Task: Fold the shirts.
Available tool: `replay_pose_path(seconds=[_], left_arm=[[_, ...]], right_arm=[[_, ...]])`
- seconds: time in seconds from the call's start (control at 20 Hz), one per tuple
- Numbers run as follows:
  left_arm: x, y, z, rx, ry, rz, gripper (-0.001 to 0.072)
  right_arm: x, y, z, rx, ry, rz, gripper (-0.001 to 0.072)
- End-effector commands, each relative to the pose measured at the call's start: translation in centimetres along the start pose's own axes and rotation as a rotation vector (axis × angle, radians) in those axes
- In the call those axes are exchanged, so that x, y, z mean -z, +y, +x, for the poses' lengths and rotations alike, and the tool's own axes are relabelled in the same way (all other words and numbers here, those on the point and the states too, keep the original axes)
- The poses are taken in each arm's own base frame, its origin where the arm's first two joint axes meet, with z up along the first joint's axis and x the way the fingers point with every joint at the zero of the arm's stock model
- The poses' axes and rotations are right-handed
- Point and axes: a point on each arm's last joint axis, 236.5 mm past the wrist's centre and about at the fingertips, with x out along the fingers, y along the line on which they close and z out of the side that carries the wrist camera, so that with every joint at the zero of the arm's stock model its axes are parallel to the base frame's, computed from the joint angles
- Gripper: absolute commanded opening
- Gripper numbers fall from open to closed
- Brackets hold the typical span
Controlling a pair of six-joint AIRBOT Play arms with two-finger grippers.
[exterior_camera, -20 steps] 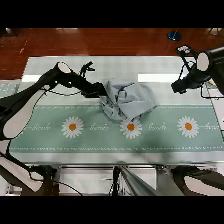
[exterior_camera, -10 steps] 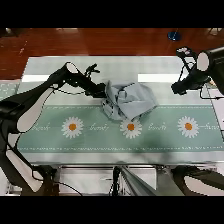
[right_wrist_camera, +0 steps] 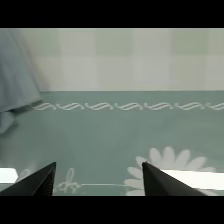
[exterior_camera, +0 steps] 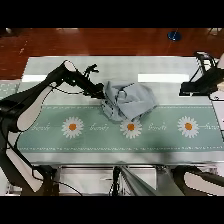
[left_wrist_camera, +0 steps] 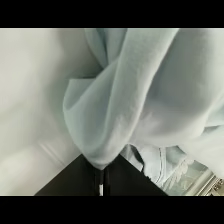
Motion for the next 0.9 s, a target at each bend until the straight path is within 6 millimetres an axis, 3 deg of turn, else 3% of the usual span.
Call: replay_pose_path(seconds=[0.0,0.2,0.55,0.85], left_arm=[[0.4,0.1,-0.2,0.006,0.016,0.002,0.0022],[0.4,0.1,-0.2,0.006,0.016,0.002,0.0023],[0.6,0.0,-0.2,0.009,0.026,0.002,0.0022],[0.8,-0.1,-0.3,0.011,0.033,0.003,0.0022]], right_arm=[[-0.3,2.4,0.5,-0.36,-0.048,0.176,0.0589],[0.4,3.2,4.0,-0.405,-0.078,0.18,0.0585],[-0.9,4.7,8.8,-0.486,-0.132,0.273,0.0573],[-0.8,8.6,12.6,-0.524,-0.079,0.256,0.0568]])
